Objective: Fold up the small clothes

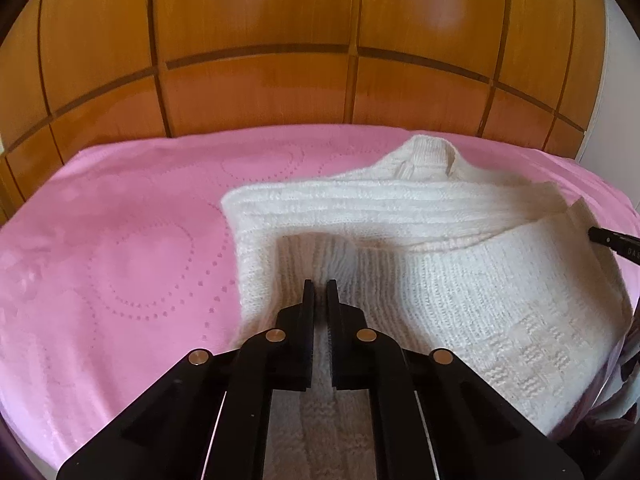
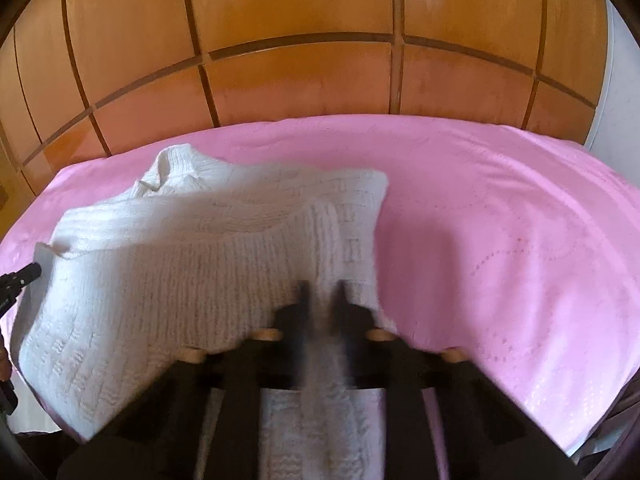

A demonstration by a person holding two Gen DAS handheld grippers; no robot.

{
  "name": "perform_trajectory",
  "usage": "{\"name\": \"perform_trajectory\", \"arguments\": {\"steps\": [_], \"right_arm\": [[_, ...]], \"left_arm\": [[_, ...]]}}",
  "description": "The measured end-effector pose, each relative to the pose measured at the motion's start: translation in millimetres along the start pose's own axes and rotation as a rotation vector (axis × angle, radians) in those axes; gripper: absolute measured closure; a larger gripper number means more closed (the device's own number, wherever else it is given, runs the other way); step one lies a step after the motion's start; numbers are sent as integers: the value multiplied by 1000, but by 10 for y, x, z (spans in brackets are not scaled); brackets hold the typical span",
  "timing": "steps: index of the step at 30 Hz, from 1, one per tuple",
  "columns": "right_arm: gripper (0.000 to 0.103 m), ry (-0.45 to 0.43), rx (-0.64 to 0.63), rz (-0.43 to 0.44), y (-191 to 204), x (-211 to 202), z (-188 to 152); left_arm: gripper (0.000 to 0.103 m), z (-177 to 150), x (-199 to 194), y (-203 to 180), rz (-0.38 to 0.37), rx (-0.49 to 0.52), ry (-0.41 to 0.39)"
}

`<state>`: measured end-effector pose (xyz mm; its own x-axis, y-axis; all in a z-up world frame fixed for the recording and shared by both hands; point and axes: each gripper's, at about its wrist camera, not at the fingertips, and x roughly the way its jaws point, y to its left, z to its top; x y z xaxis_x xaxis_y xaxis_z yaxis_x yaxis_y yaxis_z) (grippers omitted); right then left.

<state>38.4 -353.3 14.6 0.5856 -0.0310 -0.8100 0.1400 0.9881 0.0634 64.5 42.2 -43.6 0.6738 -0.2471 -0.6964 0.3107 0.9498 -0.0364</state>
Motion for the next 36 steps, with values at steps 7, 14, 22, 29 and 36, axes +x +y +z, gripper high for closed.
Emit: {"name": "perform_trajectory", "arguments": {"steps": [7, 14, 22, 29, 36], "right_arm": [[97, -101, -35, 32, 110, -520, 195], [97, -163, -23, 72, 120, -653, 577], [98, -135, 56, -11, -16, 70, 1193], [98, 2, 87, -158, -142, 1029, 1205], [86, 66, 92, -190, -191, 1263, 1078]], "left_arm": [[99, 85, -381, 64, 10, -19, -82], [99, 299, -401, 169, 22, -46, -105], [100, 961, 144, 280, 62, -77, -103], [100, 1123, 1059, 287, 146, -92, 30], [99, 986, 1394, 447, 261, -140, 160]]}}
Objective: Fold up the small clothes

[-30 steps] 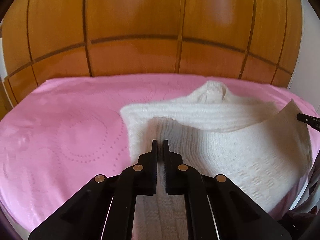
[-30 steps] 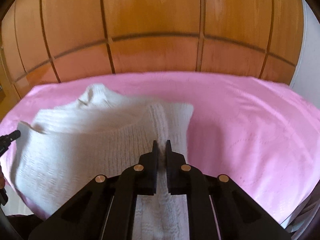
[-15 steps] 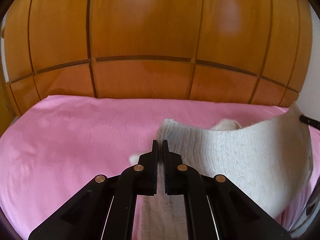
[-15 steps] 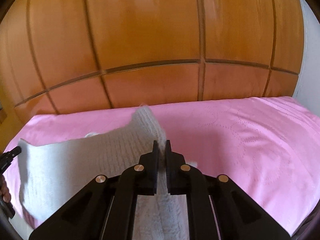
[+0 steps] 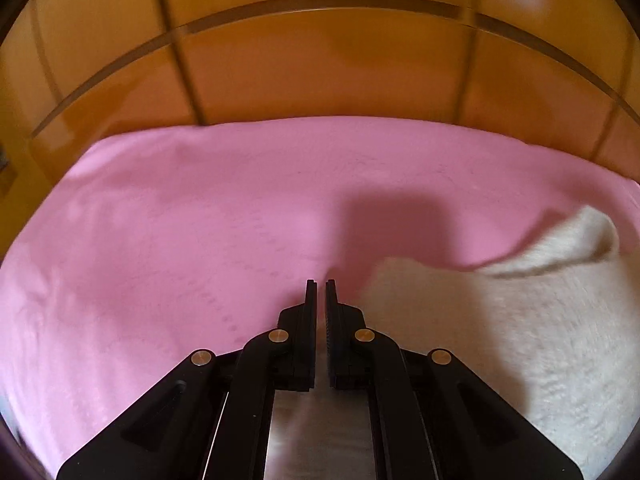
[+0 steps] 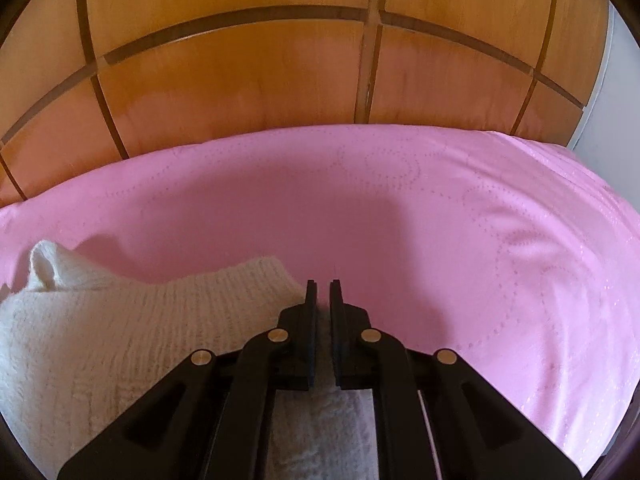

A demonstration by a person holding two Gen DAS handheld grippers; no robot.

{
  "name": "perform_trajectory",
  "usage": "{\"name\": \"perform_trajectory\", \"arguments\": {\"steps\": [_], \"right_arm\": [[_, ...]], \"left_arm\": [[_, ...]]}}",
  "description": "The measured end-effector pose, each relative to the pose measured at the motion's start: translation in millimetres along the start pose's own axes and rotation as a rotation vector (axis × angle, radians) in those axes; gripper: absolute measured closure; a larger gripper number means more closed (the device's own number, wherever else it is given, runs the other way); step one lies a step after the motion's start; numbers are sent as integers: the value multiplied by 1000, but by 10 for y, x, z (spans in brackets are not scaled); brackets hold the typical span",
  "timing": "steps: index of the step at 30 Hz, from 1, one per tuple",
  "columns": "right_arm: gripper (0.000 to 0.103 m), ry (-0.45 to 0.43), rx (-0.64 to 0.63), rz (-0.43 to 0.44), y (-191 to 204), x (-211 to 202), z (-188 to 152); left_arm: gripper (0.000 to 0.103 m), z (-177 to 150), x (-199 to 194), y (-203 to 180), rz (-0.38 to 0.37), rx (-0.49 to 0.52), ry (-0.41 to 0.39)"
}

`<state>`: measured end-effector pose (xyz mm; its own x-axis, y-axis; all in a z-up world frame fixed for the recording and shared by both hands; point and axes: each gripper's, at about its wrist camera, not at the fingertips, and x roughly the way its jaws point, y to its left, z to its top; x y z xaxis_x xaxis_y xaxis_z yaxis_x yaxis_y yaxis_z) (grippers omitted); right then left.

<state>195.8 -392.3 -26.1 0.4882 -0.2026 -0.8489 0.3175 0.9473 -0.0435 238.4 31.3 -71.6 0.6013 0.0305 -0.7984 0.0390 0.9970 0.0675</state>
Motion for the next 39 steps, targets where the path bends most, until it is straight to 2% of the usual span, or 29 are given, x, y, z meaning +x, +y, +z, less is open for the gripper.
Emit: {"name": "perform_trajectory", "arguments": {"steps": [1, 2, 5, 7, 9, 10, 11, 12, 13, 14, 15, 17, 19, 21, 24, 28, 31, 32, 34, 37, 38, 39], "right_arm": [[64, -12, 2, 1, -12, -53, 9], [58, -41, 5, 2, -27, -156, 11], [55, -102, -4, 37, 25, -463, -30], [51, -129, -20, 105, 133, -718, -115], [44, -155, -76, 220, 335, -1015, -298], [43, -156, -100, 261, 412, -1082, -369], [43, -152, -134, 315, 553, -1184, -496], [42, -142, -157, 353, 666, -1251, -600], [40, -129, -181, 391, 773, -1288, -698], [37, -112, -213, 424, 916, -1306, -805], [36, -101, -249, 431, 1058, -1285, -889], [29, -54, -306, 385, 1299, -1123, -984], [22, -21, -333, 329, 1419, -879, -1052], [20, -48, -312, 333, 1393, -800, -1053], [19, -42, -286, 345, 1327, -921, -1015], [13, -93, -261, 370, 1158, -1212, -1069], [12, -92, -225, 361, 1026, -1326, -1170], [12, -81, -208, 340, 943, -1286, -1199], [12, -56, -183, 324, 870, -1223, -1224], [10, -31, -155, 322, 781, -1125, -1245], [9, -27, -152, 322, 782, -1099, -1252], [7, -27, -154, 319, 791, -1089, -1268]], "left_arm": [[99, 4, -64, 78, -11, -28, -5], [99, 1, -131, 143, -32, -51, -10], [99, -93, -435, 271, -60, -85, -60], [99, -195, -660, 333, -88, -87, -103], [96, -343, -889, 366, -137, -82, -135], [85, -391, -960, 346, -161, -68, -139], [60, -517, -1067, 313, -192, -48, -152], [46, -633, -1153, 288, -222, -40, -174], [44, -737, -1201, 254, -245, -35, -183], [44, -798, -1199, 217, -245, -22, -171], [44, -864, -1150, 166, -213, 1, -139], [48, -963, -982, 195, -155, -33, -74], [48, -1052, -849, 293, -145, -93, -11], [48, -1137, -847, 419, -143, -156, -4], [48, -1173, -954, 556, -156, -199, -17], [48, -1013, -1105, 680, -228, -209, -87], [48, -824, -1005, 764, -324, -256, -87], [48, -722, -905, 780, -376, -273, -63], [48, -583, -739, 781, -399, -300, -26], [49, -382, -451, 668, -462, -289, 78], [61, -330, -355, 612, -482, -279, 113], [77, -302, -301, 560, -474, -266, 127]]}}
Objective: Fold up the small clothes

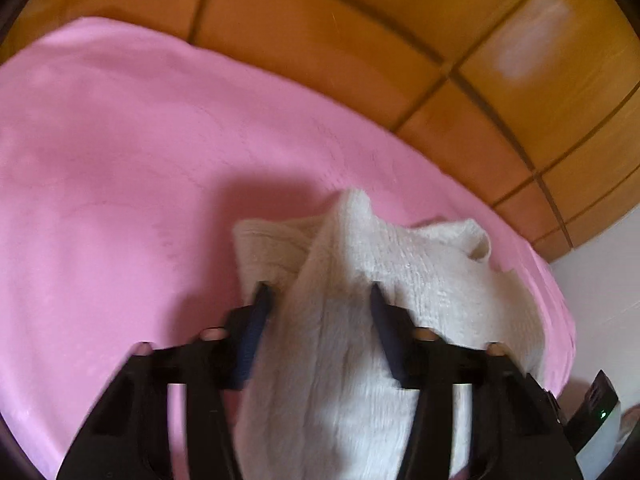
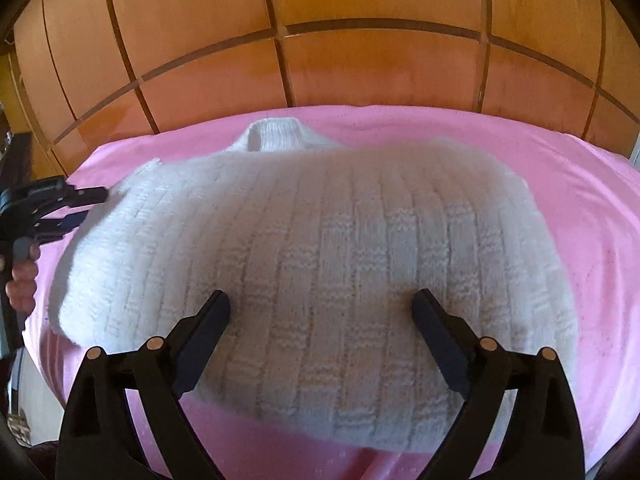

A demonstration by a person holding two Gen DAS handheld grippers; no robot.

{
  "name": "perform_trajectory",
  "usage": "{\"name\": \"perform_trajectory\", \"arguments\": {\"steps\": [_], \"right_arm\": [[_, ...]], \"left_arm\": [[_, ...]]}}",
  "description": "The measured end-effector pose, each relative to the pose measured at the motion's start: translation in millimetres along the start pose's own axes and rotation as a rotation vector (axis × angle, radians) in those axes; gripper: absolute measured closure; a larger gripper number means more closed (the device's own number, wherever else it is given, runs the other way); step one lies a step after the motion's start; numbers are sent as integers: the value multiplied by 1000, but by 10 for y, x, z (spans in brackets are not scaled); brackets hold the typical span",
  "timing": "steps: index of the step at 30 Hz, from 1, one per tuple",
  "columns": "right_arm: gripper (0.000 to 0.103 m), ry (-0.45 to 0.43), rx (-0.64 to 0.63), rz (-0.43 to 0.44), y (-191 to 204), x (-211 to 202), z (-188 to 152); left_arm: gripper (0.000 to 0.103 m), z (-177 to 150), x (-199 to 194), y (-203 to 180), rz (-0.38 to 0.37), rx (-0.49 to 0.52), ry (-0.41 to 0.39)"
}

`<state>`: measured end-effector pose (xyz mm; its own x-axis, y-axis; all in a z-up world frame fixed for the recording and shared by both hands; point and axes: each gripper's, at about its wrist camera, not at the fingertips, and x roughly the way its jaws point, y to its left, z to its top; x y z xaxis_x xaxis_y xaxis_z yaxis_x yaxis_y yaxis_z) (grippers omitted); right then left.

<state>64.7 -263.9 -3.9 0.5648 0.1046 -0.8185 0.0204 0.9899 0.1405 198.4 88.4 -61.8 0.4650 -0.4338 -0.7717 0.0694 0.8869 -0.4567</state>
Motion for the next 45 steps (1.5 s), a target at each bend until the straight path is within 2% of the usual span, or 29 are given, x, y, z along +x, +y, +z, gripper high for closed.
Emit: {"name": "perform_trajectory", "arguments": {"steps": [2, 4, 6, 8, 11, 12, 13, 14, 15, 16, 18, 20, 23, 26, 28, 30, 31, 33, 38, 45], "right_arm": [[5, -1, -16, -14, 41, 43, -17], [4, -2, -23, -18, 63, 63, -37], [4, -1, -24, -17, 62, 93, -56], [2, 3, -26, -18, 61, 126, -76], [2, -2, -46, -37, 111, 193, -83], [2, -4, -51, -40, 119, 197, -84], [2, -4, -53, -39, 118, 191, -87], [2, -3, -55, -36, 113, 184, -93], [2, 0, -57, -32, 109, 179, -94], [2, 6, -61, -29, 109, 174, -86], [3, 17, -65, -17, 100, 112, -34], [3, -17, -41, -5, 27, -31, 41], [3, -62, 4, -52, -175, -152, 152], [3, -26, 92, -108, -513, -36, 177], [2, 54, 145, -138, -753, 186, 105], [2, 22, 184, -82, -865, 217, 38], [2, 9, 178, -82, -864, 213, 25], [2, -7, 164, -100, -822, 203, -14], [2, -24, 165, -101, -801, 191, -44], [2, -6, 158, -122, -753, 78, 38]], "left_arm": [[98, 6, 11, -62, 27, 25, -28], [98, -105, -283, -207, 54, 73, -208], [98, -217, -445, -350, 112, 144, -312], [98, -316, -381, -415, 209, 180, -319], [97, -382, -14, -354, 402, 201, -225], [91, -404, 25, -299, 394, 172, -202], [84, -428, -12, -267, 388, 143, -212], [72, -455, -53, -273, 394, 130, -231], [65, -485, -119, -287, 389, 124, -252], [64, -526, -184, -296, 380, 125, -265], [51, -629, -308, -426, 357, 158, -292], [48, -731, -434, -580, 354, 208, -334], [48, -838, -508, -749, 339, 265, -353], [48, -893, -544, -852, 313, 291, -348], [48, -916, -555, -892, 303, 292, -340], [48, -989, -583, -958, 288, 298, -334], [48, -1000, -578, -969, 289, 303, -336], [38, -1028, -578, -999, 291, 317, -335], [38, -1062, -603, -1024, 279, 322, -335], [38, -1077, -603, -1018, 279, 318, -329]]}}
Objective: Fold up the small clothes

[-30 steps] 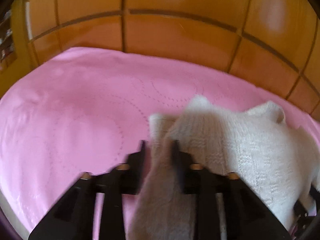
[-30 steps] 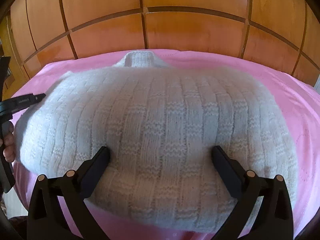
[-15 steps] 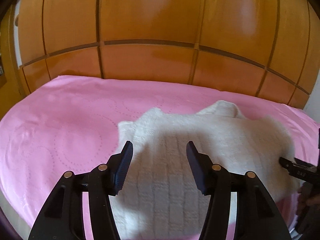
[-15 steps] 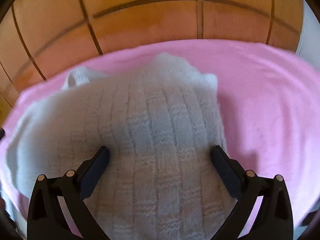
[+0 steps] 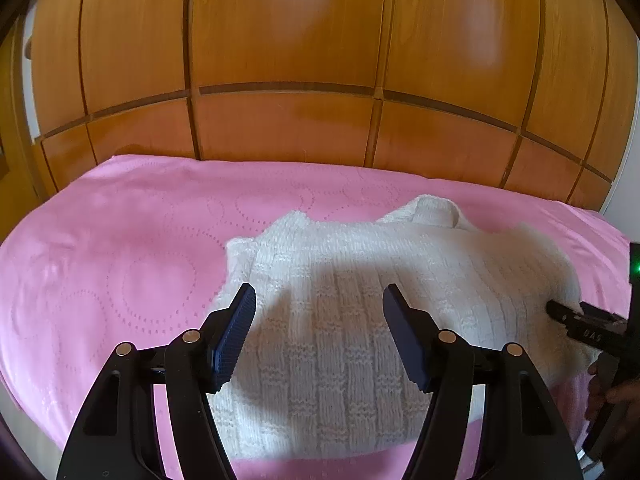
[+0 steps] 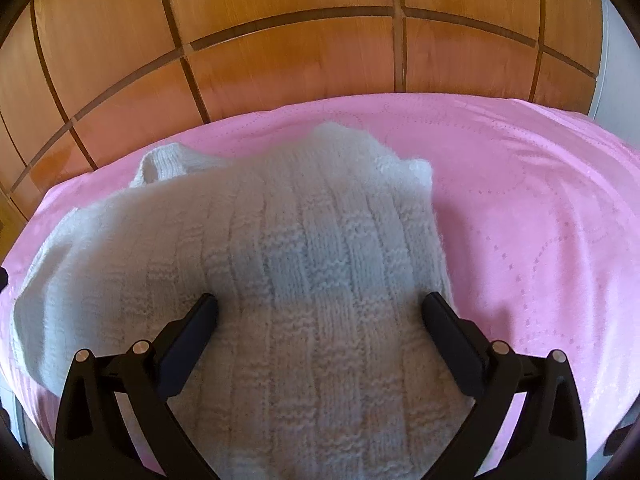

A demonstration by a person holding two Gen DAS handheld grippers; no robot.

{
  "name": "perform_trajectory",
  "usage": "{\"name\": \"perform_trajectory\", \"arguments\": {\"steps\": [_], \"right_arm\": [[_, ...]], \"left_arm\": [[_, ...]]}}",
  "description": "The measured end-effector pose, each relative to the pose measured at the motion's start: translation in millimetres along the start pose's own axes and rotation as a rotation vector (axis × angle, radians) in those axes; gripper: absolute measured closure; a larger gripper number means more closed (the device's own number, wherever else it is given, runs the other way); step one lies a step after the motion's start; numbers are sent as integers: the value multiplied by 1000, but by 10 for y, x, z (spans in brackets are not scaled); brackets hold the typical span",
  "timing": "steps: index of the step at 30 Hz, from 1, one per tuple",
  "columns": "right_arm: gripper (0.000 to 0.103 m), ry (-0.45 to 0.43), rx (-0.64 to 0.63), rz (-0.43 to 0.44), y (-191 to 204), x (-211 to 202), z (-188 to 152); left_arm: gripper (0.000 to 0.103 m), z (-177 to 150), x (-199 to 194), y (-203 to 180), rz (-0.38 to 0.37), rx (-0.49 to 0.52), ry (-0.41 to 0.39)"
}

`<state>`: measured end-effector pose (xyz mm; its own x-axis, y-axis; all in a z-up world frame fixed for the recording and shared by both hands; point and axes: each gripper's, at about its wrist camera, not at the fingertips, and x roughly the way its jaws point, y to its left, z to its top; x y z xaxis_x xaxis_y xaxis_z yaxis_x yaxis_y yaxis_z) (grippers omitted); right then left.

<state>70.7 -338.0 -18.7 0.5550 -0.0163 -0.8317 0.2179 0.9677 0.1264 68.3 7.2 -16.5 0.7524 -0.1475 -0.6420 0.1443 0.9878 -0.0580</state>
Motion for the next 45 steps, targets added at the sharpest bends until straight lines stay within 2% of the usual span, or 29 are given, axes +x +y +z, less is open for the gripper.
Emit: {"name": "perform_trajectory", "arguments": {"steps": [5, 9, 12, 15, 16, 19, 23, 27, 30, 32, 36, 40, 42, 43, 44, 45], "right_arm": [[2, -58, -25, 22, 110, -215, 161], [2, -57, -48, 36, 175, -181, 325], [2, -10, -50, 7, 127, 12, 406], [2, 86, -17, -42, -32, 396, 444], [2, 90, 20, -15, -120, 475, 444], [2, 103, 94, 27, -256, 524, 472], [2, 82, 114, 46, -311, 377, 447], [2, 49, 186, 80, -539, 180, 380], [2, 52, 233, 144, -678, 98, 277], [2, 63, 246, 154, -757, 48, 184], [2, 85, 270, 218, -855, -22, 5], [3, 93, 244, 283, -805, -129, -150], [8, 104, 209, 290, -722, -133, -171], [19, 116, 186, 287, -661, -129, -173], [37, 124, 177, 295, -631, -128, -171], [41, 141, 177, 318, -598, -121, -161]], "left_arm": [[38, -27, 43, 3, -2, -8, 15], [38, -59, 114, 14, -1, -6, 32], [38, -100, 227, 49, 6, -8, 61], [38, -199, 468, 117, 23, -11, 136], [36, -244, 579, 163, 19, -24, 173], [32, -270, 646, 250, -3, -63, 169], [32, -252, 609, 263, -8, -77, 171], [32, -245, 484, 288, -16, -105, 145], [32, -241, 353, 287, -5, -102, 109], [32, -255, 260, 271, -9, -98, 91], [32, -271, 123, 197, -58, -86, 72], [32, -296, 113, 26, -164, -57, 97], [34, -303, 156, -43, -201, -48, 115], [34, -311, 207, -80, -214, -40, 135], [34, -326, 286, -103, -208, -38, 164], [34, -338, 343, -105, -205, -40, 182]]}}
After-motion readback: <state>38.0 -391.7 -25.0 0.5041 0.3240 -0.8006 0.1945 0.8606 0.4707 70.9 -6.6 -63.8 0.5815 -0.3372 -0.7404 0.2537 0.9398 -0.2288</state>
